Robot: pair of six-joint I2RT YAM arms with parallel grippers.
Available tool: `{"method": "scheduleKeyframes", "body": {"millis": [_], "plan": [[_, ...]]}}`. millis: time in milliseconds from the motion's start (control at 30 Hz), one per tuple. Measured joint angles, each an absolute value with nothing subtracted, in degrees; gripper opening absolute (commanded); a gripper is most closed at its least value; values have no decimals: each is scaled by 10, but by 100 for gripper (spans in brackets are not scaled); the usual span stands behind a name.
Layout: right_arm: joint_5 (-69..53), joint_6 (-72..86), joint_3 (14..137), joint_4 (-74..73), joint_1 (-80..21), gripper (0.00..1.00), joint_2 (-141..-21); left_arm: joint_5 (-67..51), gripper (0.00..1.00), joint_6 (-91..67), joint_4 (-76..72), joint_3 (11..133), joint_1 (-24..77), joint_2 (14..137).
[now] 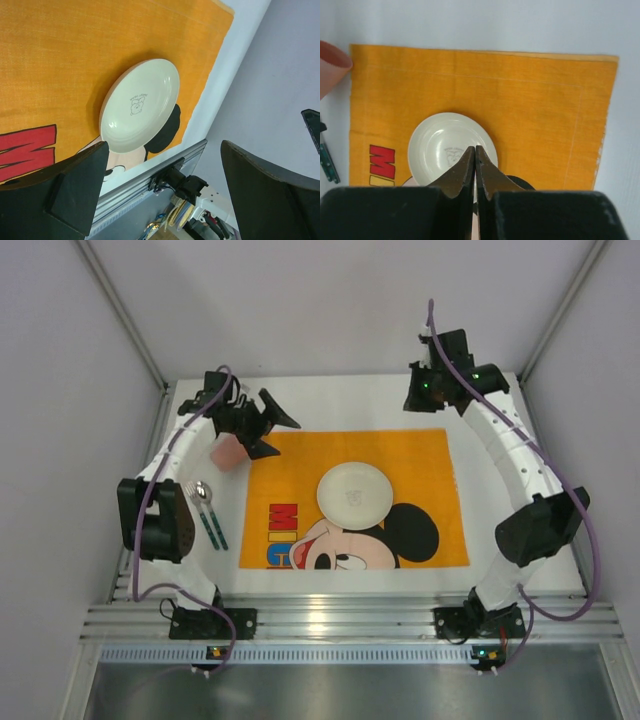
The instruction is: Set the dinner table for one person
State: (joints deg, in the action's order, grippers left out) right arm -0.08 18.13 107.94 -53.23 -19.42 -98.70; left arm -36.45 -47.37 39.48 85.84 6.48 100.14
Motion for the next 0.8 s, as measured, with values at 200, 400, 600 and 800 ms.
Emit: {"method": "scheduleKeyframes", "body": {"millis": [200, 400, 600, 800], "plan": [[-58, 203, 1061, -496, -208, 34, -979, -340, 98, -445, 406, 885, 25, 1000], [-156, 228, 1042, -455, -226, 70, -994, -221, 98, -385, 436, 884, -81, 988], [-267, 286, 1051, -372, -229, 72, -1071, -36, 98, -375, 421, 855, -127, 959], [-317, 298, 1014, -340, -229, 72, -1077, 63, 98, -340, 400, 907, -137, 1011]]}}
